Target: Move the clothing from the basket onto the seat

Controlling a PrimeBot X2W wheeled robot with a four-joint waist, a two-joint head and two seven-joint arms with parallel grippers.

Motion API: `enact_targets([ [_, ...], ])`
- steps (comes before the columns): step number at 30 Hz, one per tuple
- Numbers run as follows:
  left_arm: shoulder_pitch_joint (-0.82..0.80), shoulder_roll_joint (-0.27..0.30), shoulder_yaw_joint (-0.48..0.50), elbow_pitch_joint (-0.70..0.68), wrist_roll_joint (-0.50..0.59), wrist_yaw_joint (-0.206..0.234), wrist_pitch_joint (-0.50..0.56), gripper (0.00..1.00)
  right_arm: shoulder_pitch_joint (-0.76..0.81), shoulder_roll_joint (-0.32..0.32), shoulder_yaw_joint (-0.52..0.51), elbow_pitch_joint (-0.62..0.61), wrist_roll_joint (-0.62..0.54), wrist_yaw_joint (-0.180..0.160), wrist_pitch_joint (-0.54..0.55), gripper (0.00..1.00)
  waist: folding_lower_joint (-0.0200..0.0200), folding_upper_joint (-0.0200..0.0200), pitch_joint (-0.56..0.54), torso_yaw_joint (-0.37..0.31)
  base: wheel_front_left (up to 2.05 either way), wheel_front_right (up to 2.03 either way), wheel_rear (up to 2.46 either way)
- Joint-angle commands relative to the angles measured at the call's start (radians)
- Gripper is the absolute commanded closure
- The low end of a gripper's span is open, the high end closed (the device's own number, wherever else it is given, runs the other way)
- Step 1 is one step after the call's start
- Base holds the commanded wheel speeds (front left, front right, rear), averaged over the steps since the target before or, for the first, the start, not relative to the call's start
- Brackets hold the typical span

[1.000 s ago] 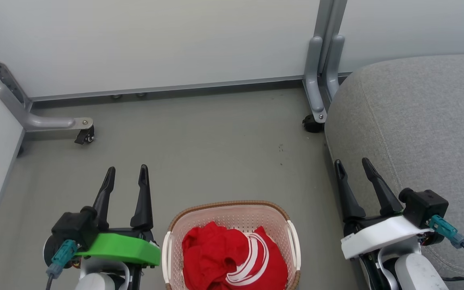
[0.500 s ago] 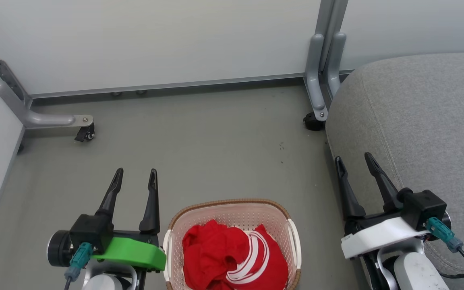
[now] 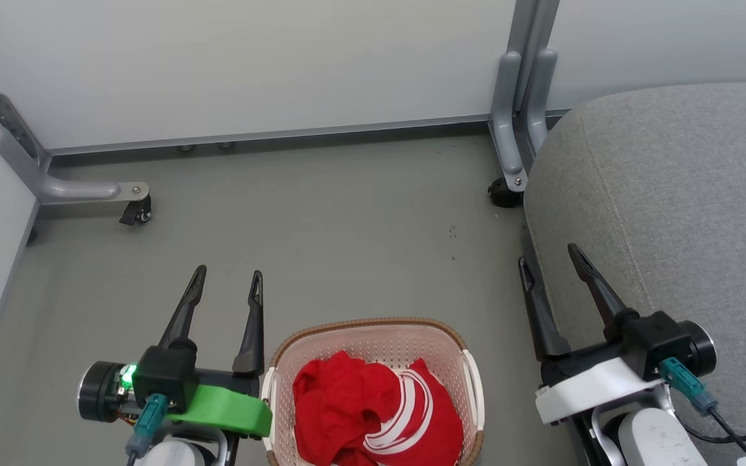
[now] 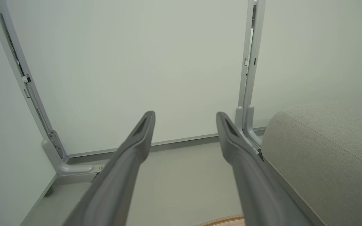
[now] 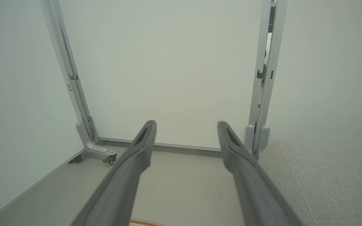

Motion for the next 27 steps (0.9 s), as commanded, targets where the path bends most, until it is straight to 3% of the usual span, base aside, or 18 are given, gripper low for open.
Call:
enact_targets([
  [1,-0.016,0.005,-0.004,-0.005,0.026,0.003,-0.005,0.00,-0.013,-0.004,0.006,-0.006,-0.024,0.000,-0.009,0.00,0.0000,0.0000,0.000,0.000,0.00,0.00,0.00],
  [9,-0.017,0.003,-0.010,-0.009,0.086,0.003,-0.022,0.00,-0.011,-0.004,0.023,-0.012,-0.087,0.000,-0.023,0.00,0.0000,0.0000,0.003,0.000,0.00,0.00,0.00],
  [27,-0.020,0.000,-0.010,0.002,0.086,-0.005,-0.019,0.00,-0.014,-0.004,0.027,-0.008,-0.074,0.000,-0.022,0.00,0.0000,0.0000,0.006,-0.002,0.00,0.00,0.00],
])
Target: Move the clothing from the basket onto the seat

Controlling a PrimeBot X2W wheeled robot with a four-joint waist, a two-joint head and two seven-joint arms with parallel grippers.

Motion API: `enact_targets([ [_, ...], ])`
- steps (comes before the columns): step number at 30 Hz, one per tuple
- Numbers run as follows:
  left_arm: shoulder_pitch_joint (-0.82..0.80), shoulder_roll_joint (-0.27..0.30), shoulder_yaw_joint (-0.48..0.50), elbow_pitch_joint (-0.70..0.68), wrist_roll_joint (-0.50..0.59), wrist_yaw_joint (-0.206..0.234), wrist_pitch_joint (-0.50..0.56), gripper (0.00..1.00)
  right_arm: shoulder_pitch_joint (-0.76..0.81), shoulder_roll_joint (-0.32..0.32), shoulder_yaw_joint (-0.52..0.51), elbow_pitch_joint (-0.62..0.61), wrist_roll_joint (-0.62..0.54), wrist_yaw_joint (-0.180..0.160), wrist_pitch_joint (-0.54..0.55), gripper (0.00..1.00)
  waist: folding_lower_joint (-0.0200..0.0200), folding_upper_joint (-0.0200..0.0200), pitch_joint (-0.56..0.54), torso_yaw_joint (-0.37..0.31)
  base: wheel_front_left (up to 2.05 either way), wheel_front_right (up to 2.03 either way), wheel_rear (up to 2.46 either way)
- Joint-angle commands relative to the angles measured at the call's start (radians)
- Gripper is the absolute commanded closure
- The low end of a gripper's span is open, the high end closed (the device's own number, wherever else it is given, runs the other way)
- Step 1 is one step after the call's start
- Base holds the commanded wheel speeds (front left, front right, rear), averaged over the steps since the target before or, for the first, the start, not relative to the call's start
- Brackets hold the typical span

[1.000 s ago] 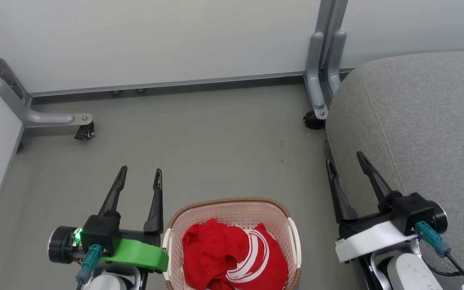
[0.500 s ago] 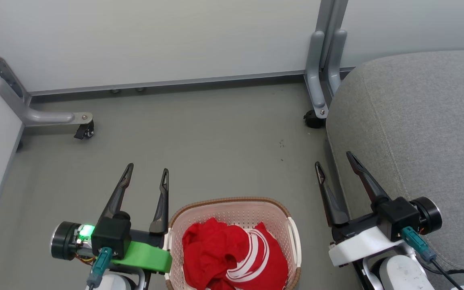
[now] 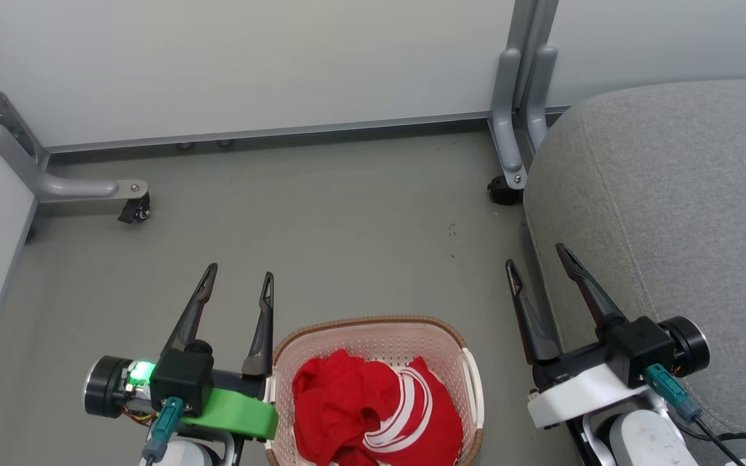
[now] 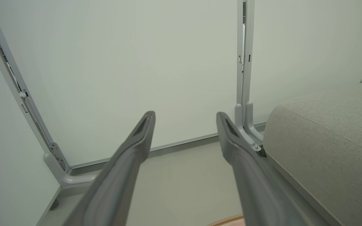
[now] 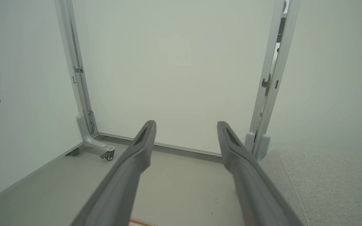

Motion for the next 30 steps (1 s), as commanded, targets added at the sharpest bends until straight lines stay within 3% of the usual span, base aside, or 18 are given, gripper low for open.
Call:
enact_targets([
  [1,-0.017,0.001,0.003,0.003,0.004,-0.002,-0.001,0.00,-0.013,-0.004,0.002,-0.001,0.004,0.000,-0.003,0.00,0.0000,-0.0001,0.001,-0.001,0.00,0.00,0.00],
  [13,-0.014,0.000,-0.015,0.008,-0.001,-0.002,-0.001,0.00,-0.013,-0.004,-0.004,-0.008,-0.003,0.000,-0.003,0.00,0.0000,-0.0001,0.033,-0.006,0.00,0.00,0.00],
  [22,-0.069,0.000,-0.054,0.049,-0.003,-0.015,0.000,0.00,-0.062,-0.004,-0.048,-0.023,0.030,0.000,-0.003,0.00,0.0000,-0.0001,0.147,-0.008,0.00,0.00,0.00],
  [30,-0.197,0.009,-0.144,0.157,0.044,-0.045,0.000,0.00,-0.154,-0.003,-0.123,-0.072,0.065,0.000,-0.003,0.00,0.0000,-0.0001,0.326,-0.024,0.00,0.00,0.00],
])
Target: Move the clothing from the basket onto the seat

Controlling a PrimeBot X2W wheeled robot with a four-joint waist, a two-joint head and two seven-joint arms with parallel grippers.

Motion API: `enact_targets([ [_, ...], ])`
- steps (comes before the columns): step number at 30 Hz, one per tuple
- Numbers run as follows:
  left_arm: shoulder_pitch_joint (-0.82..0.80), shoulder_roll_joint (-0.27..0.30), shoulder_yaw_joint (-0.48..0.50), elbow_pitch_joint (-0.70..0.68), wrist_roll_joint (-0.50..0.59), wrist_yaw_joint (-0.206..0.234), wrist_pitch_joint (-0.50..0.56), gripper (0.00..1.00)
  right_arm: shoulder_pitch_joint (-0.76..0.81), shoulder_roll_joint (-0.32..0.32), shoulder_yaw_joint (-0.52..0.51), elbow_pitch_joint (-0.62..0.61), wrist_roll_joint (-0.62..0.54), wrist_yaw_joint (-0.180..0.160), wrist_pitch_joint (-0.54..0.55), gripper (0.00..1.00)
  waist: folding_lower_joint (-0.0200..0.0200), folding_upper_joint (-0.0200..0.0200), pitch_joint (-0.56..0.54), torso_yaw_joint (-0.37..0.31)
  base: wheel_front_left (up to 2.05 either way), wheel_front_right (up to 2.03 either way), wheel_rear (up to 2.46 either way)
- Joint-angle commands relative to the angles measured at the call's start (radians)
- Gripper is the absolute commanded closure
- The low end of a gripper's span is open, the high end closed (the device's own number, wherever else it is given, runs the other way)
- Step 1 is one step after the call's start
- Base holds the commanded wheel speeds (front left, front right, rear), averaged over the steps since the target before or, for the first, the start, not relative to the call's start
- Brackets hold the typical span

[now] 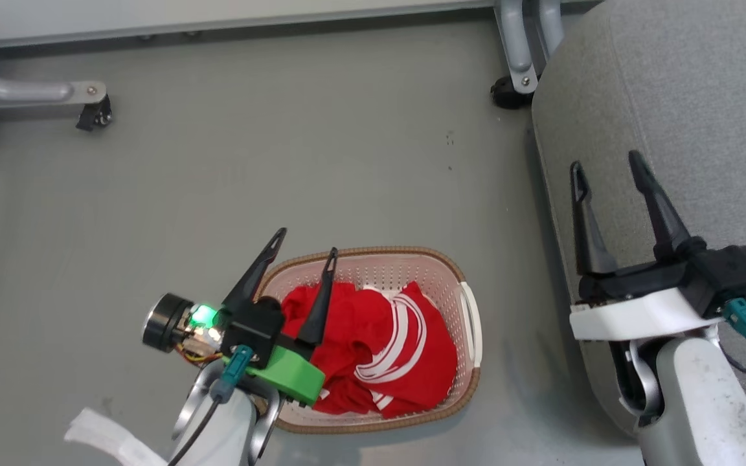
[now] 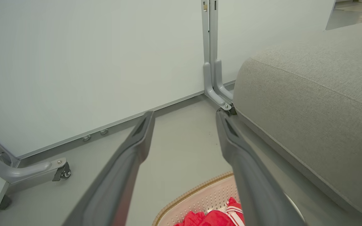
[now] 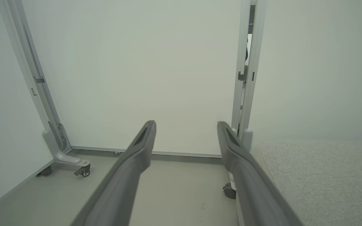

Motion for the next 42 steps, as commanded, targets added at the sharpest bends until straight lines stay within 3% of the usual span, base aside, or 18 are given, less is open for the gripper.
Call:
enact_targets([
  [1,-0.052,0.017,-0.031,0.022,0.025,-0.008,0.001,0.00,-0.039,-0.003,-0.011,-0.015,0.007,0.000,-0.003,0.00,0.0000,0.0000,0.137,-0.018,0.00,0.00,0.00],
  [18,-0.446,0.087,-0.355,0.448,0.092,-0.029,0.001,0.00,-0.235,-0.003,-0.084,-0.120,0.002,0.000,-0.003,0.00,0.0000,0.0000,0.518,-0.106,0.00,0.00,0.00],
  [26,-0.603,0.113,-0.529,0.660,0.051,-0.029,0.000,0.00,-0.304,-0.002,-0.091,-0.148,0.039,0.000,-0.003,0.00,0.0000,0.0000,0.647,-0.153,0.00,0.00,0.00],
  [32,-0.684,0.103,-0.585,0.765,0.067,-0.026,0.001,0.00,-0.340,-0.002,-0.100,-0.166,0.051,0.000,-0.003,0.00,0.0000,0.0000,0.712,-0.168,0.00,0.00,0.00],
  [42,-0.764,0.086,-0.600,0.942,0.079,0.055,0.002,0.00,-0.368,-0.002,-0.089,-0.174,0.067,0.000,-0.003,0.00,0.0000,0.0000,0.775,-0.183,0.00,0.00,0.00],
])
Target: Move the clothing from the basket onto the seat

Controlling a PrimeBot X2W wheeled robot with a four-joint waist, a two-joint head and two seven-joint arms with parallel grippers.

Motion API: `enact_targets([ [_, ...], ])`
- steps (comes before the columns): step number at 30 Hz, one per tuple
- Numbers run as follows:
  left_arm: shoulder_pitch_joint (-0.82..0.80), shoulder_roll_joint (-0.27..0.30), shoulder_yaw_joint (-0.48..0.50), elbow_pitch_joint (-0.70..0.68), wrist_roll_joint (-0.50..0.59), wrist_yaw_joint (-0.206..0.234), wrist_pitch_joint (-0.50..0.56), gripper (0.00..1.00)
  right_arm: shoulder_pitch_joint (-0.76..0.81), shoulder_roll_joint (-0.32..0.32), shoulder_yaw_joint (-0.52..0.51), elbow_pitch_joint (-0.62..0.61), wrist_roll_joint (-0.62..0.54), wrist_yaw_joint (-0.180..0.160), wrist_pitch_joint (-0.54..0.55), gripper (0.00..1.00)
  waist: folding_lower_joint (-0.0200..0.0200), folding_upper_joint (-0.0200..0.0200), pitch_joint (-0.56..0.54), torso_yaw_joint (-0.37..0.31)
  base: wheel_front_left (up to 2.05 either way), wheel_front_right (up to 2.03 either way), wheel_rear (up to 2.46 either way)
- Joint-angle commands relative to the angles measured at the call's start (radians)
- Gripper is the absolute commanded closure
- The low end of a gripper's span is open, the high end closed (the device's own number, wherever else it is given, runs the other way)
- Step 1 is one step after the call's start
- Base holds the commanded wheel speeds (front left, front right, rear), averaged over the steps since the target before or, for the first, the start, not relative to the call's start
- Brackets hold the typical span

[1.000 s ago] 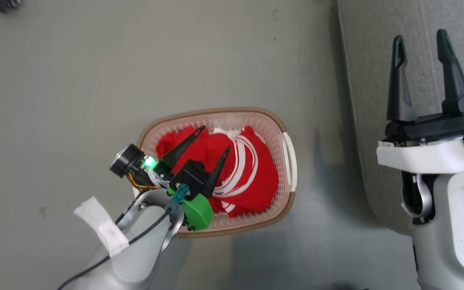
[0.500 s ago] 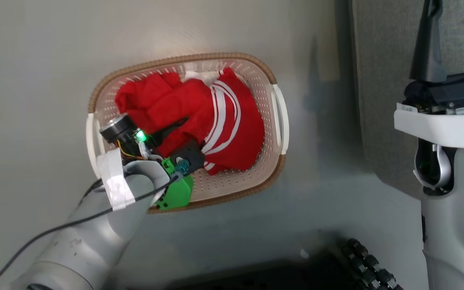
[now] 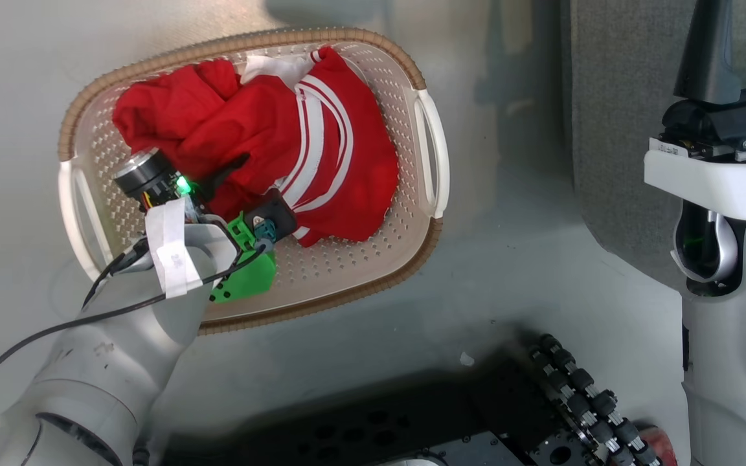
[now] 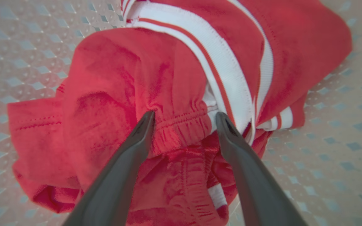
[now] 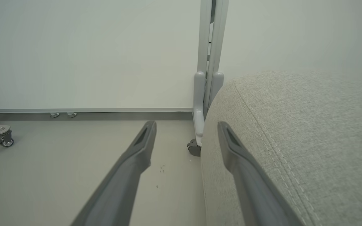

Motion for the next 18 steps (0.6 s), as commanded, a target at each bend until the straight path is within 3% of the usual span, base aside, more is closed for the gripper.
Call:
enact_targets([
  [1,-0.023,-0.001,0.003,0.015,0.002,0.015,0.002,0.00,-0.015,-0.001,0.003,-0.003,0.008,0.000,-0.003,0.00,-0.0001,-0.0001,0.026,-0.018,0.00,0.00,0.00],
  [10,-0.056,0.005,-0.027,0.061,0.020,0.066,0.017,0.00,-0.027,-0.001,0.013,-0.009,0.020,0.000,-0.003,0.00,-0.0001,-0.0001,0.052,-0.039,0.00,0.00,0.00],
  [11,-0.057,0.006,-0.031,0.064,0.022,0.066,0.019,0.21,-0.028,-0.001,0.014,-0.009,0.020,0.000,-0.003,0.00,-0.0001,-0.0001,0.053,-0.041,0.00,0.00,0.00],
  [12,-0.057,0.006,-0.036,0.067,0.022,0.061,0.024,0.65,-0.028,-0.001,0.014,-0.008,0.020,0.000,-0.003,0.00,-0.0001,-0.0001,0.054,-0.042,0.00,0.00,0.00],
  [13,-0.058,0.006,-0.036,0.069,0.017,0.056,0.025,1.00,-0.028,-0.002,0.014,-0.007,0.023,0.000,-0.003,0.00,-0.0001,-0.0001,0.054,-0.043,0.00,0.00,0.00],
  [18,-0.071,-0.003,-0.032,0.074,-0.002,0.047,0.024,1.00,-0.033,-0.002,0.004,-0.001,0.044,0.000,-0.003,0.00,-0.0001,-0.0001,0.046,-0.040,0.00,0.00,0.00],
])
